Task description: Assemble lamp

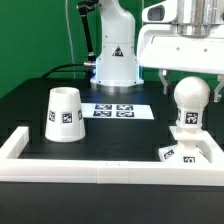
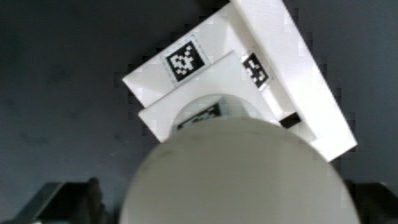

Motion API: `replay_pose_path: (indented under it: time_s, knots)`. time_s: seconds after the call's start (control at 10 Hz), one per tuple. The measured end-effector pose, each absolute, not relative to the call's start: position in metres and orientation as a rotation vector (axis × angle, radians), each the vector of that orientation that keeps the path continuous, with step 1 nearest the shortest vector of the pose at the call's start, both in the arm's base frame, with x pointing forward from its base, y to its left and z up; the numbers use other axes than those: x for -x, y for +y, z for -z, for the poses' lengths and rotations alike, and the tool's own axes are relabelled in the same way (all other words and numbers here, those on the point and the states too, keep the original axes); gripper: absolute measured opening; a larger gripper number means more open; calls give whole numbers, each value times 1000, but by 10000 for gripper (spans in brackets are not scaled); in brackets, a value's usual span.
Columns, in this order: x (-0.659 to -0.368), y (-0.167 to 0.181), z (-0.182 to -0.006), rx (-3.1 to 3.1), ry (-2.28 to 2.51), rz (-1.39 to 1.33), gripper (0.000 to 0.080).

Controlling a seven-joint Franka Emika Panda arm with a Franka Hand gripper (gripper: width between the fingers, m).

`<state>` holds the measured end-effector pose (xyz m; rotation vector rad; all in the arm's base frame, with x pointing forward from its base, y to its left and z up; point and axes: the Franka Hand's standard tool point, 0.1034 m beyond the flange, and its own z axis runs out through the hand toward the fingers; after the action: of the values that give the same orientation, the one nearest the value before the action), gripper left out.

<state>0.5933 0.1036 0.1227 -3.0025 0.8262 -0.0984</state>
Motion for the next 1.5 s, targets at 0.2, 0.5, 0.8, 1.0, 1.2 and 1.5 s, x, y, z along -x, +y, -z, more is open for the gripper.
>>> replay_pose_path:
  time_s: [0.2, 0.5, 0.8, 1.0, 1.2, 1.5]
  knots:
    - [-596, 106, -122, 3070, 494, 145, 697]
    - [-595, 107, -123, 3124, -48, 154, 698]
    - [-595, 107, -122, 3110, -411, 156, 698]
    - [-595, 107, -121, 3084, -611, 157, 698]
    - [-593, 110, -117, 3006, -950, 146, 698]
    - [-593, 113, -114, 2832, -1443, 122, 698]
